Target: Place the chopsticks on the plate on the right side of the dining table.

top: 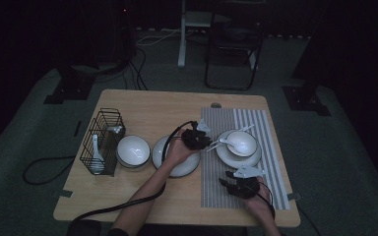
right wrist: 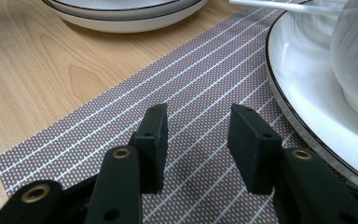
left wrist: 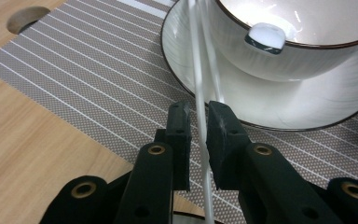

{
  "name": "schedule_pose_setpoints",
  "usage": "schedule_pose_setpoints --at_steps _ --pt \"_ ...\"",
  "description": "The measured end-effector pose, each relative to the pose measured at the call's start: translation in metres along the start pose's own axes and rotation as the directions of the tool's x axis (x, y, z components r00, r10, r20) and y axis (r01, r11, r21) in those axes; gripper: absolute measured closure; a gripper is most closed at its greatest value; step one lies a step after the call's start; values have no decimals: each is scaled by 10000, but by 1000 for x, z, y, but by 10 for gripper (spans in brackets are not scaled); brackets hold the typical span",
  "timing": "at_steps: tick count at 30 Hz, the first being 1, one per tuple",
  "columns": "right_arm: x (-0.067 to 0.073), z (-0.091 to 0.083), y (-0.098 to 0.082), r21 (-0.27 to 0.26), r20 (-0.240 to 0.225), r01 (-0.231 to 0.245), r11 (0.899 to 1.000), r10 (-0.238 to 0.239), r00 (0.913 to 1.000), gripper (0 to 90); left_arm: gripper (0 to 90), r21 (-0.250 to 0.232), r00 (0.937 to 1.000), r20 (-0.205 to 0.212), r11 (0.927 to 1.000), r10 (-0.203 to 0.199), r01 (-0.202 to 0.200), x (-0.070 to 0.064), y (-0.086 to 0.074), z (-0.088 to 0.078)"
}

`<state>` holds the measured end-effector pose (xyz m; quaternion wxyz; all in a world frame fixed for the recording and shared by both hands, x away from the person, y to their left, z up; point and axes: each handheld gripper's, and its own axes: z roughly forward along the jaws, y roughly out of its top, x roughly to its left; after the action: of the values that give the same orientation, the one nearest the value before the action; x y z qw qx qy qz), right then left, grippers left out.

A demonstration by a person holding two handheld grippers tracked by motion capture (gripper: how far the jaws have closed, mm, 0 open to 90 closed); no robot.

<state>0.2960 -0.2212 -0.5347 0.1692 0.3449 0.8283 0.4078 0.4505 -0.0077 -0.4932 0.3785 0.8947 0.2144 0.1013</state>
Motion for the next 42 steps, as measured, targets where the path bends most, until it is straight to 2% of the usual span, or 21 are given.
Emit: schedule_pose_setpoints --at_steps 20,29,42 --pt "0 0 0 -13 29 10 10000 -10 10000 574 833 575 9996 161 9981 225 -234 -2 -1 10" --pt "0 -1 0 -29 24 13 10000 -13 10000 574 861 560 9998 32 9982 221 -222 -1 1 13" --pt "-1 -1 0 -29 30 -9 10000 9 10000 574 860 335 9998 96 9993 144 -147 1 7 23"
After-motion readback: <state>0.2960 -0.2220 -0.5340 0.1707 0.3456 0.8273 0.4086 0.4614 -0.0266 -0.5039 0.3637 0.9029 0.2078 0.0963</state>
